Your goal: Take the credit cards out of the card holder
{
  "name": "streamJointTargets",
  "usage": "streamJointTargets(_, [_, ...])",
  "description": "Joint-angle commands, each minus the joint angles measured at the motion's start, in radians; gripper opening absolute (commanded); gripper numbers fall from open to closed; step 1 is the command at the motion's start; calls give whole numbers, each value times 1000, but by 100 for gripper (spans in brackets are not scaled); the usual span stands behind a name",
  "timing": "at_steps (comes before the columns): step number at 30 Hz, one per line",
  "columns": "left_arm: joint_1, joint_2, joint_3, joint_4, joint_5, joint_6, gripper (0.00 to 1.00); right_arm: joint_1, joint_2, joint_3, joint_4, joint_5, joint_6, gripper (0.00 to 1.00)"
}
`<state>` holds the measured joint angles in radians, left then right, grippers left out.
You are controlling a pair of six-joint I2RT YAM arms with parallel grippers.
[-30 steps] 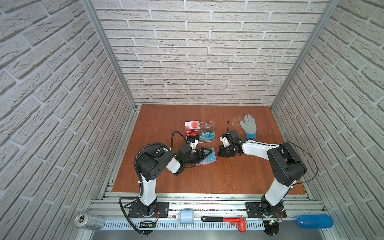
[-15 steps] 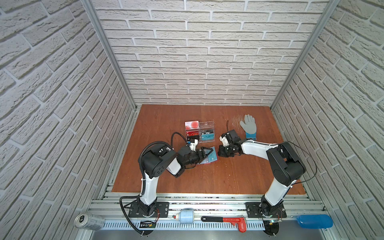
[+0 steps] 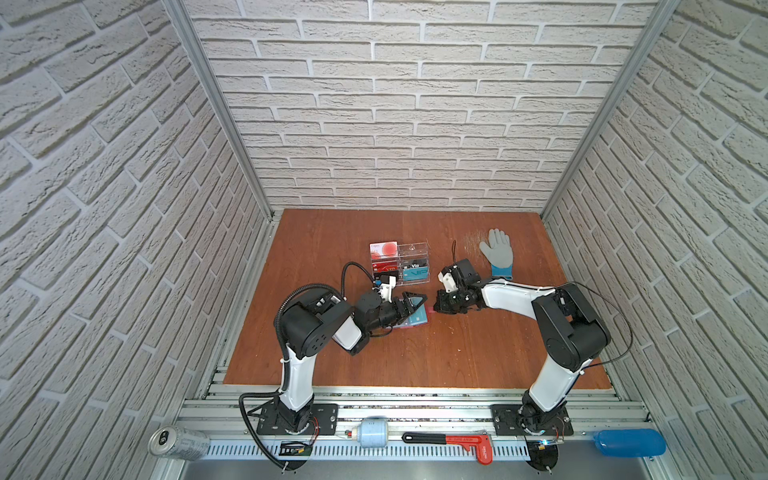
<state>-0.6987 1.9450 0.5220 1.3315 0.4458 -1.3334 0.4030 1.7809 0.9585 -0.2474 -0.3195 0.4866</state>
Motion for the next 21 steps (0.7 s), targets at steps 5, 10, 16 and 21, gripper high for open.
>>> streamJointTargets(5, [10,-46,-39,65,-34,24,97,15,38,-1,-19,-3,7,6])
streamJointTargets(10, [51,-80,-100,-2,-55,21,98,16,43,-3,-10,-21,13,6])
streamJointTargets(16, [56,-151,-115,-191,-101,64,98,22,36,-10,-7,-20,18,6])
streamJointTargets(21, [54,-177,-99,-283,-107,92,98,31,42,-7,-4,-24,22,6])
